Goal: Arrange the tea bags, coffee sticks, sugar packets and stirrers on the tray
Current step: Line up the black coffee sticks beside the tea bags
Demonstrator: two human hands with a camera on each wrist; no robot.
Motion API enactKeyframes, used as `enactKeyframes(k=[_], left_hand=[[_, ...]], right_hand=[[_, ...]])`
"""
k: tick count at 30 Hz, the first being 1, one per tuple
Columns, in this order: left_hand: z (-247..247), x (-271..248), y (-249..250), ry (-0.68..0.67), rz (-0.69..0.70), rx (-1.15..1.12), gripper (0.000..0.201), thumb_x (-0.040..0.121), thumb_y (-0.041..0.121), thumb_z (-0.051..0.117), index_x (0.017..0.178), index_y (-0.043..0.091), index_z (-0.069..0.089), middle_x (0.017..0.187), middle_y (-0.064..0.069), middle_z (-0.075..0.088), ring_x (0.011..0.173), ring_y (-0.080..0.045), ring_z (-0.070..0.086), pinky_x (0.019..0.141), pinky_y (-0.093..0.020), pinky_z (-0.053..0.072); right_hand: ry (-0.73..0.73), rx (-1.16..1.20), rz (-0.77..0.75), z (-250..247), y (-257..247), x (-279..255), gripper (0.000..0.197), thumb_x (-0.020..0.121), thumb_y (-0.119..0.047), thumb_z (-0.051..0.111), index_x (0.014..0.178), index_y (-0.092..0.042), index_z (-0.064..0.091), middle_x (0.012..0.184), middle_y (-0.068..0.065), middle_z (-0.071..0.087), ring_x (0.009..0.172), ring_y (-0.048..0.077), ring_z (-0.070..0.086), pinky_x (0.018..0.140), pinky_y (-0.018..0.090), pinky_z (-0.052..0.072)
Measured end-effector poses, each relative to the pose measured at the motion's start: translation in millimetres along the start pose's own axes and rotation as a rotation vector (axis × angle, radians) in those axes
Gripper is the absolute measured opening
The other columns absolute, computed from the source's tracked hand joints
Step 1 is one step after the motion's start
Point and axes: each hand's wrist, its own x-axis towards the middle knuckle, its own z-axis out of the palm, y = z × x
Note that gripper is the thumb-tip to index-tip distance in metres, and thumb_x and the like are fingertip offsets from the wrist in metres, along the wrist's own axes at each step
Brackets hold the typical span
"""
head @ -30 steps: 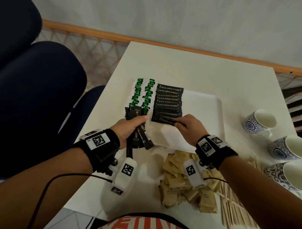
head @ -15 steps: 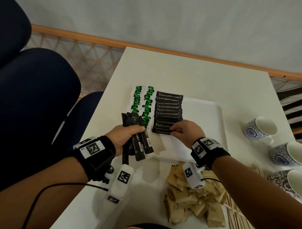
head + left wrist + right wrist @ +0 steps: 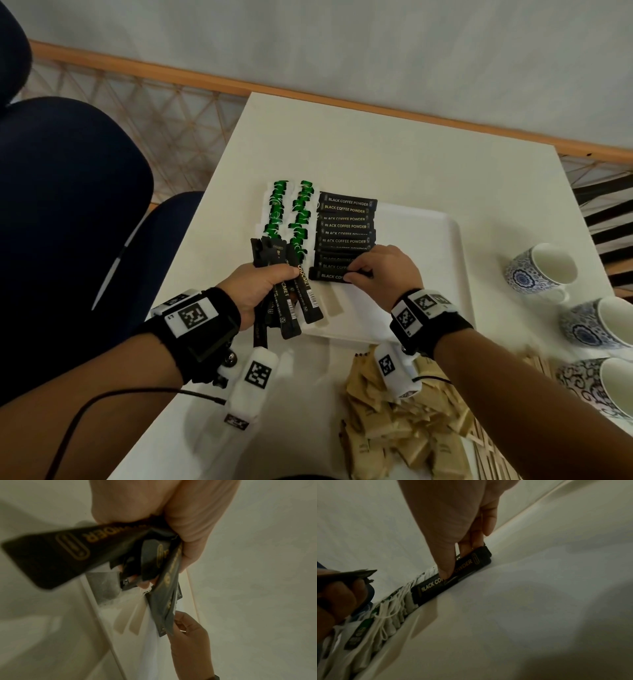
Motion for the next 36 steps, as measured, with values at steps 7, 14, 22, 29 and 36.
enactKeyframes(k=[7,14,22,29,36], left_hand=[[6,3,0,-0.001,0.024,-0.008,0.022,0.086,0.010,0.064,0.105,-0.001,0.065,0.062,-0.009,0.067,0.050,-0.016,0.062,0.050,-0.027,0.054],[8,4,-1,0.001,0.035,-0.007,0.019,0.087,0.008,0.063,0.103,-0.002,0.065,0.059,-0.009,0.066,0.048,-0.015,0.061,0.046,-0.026,0.053],[16,7,-4,0.007,0.047,-0.045,0.010,0.085,0.009,0.066,0.094,0.003,0.067,0.065,-0.009,0.067,0.054,-0.016,0.063,0.061,-0.031,0.053],[29,4,-4,-0.022,0.087,-0.038,0.020,0.084,0.018,0.069,0.098,0.004,0.070,0.082,-0.013,0.070,0.062,-0.021,0.067,0.057,-0.031,0.054],[31,4,-5,-0.042,0.153,-0.078,0.004,0.086,0.011,0.066,0.089,0.014,0.067,0.083,-0.009,0.069,0.061,-0.018,0.063,0.070,-0.034,0.052]], right_hand=[[-0.007,0.016,0.004,3,1,1,0.017,0.085,-0.042,0.065,0.096,-0.029,0.066,0.085,-0.012,0.052,0.085,0.009,0.045,0.070,0.023,0.036],[-0.030,0.027,0.008,5,4,-1,0.019,0.084,-0.042,0.065,0.099,-0.029,0.067,0.087,-0.014,0.049,0.090,0.009,0.046,0.074,0.024,0.040],[0.010,0.183,-0.074,-7,-13,-8,0.018,0.087,-0.045,0.060,0.099,-0.031,0.065,0.086,-0.014,0.057,0.079,0.004,0.050,0.071,0.025,0.046],[-0.108,0.111,-0.167,-11,-39,-24,0.042,0.086,-0.047,0.058,0.125,-0.036,0.051,0.097,-0.016,0.064,0.085,0.006,0.058,0.068,0.021,0.042],[-0.274,0.673,0.102,-18,-24,-24,0.026,0.099,-0.016,0.042,0.116,-0.022,0.060,0.096,0.003,0.071,0.071,0.012,0.061,0.065,0.021,0.045]])
